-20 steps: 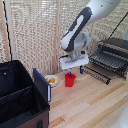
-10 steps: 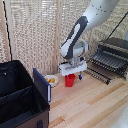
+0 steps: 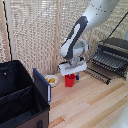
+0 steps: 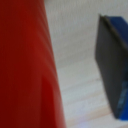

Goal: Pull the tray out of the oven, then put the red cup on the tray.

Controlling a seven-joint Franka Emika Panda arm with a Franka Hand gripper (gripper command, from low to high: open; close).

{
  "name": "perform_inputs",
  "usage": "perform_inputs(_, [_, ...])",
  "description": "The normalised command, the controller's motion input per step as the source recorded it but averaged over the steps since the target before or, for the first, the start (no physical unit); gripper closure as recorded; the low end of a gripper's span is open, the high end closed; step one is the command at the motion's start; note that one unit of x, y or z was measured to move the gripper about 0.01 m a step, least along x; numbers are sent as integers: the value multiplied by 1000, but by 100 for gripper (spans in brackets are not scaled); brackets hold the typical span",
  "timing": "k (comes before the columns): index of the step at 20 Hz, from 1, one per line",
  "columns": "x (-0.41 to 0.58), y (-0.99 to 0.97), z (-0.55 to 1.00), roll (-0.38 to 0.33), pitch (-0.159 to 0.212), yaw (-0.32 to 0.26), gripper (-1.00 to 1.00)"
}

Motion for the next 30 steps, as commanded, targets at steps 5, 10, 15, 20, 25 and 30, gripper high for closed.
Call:
perform_inputs(5, [221, -38, 175, -6, -141, -229, 100])
perform_inputs(10, [287, -6, 295, -14, -33, -303, 100])
perform_inputs(15, [314, 0, 625, -74, 24, -305, 100])
perform_inputs(20, [343, -7, 831, -102, 56, -283, 100])
perform_inputs(25, [329, -13, 850, -89, 63, -288, 100])
perform_inputs(30, [257, -263, 722, -20, 22, -262, 100])
